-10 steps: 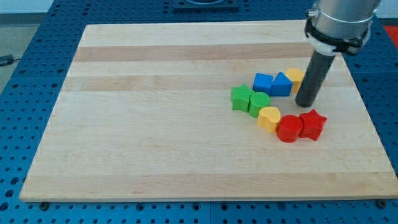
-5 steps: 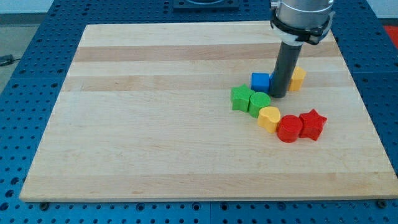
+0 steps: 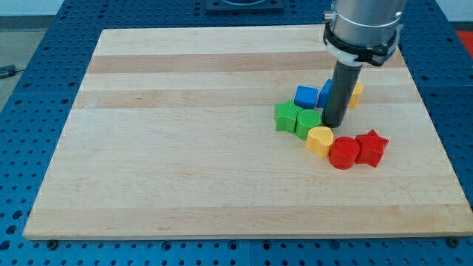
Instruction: Slightly move the blue triangle and green circle
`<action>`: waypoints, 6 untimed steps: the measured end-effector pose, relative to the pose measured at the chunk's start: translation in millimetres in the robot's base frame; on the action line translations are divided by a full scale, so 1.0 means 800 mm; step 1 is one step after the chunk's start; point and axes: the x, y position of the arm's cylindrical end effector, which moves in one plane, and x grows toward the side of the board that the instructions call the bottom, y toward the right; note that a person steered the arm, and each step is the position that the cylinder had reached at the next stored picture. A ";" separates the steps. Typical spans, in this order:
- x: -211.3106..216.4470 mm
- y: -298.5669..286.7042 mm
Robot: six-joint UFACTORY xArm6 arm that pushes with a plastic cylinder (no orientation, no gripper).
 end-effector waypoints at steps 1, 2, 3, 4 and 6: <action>0.004 -0.011; 0.005 -0.020; 0.005 -0.020; 0.007 -0.033; 0.010 -0.036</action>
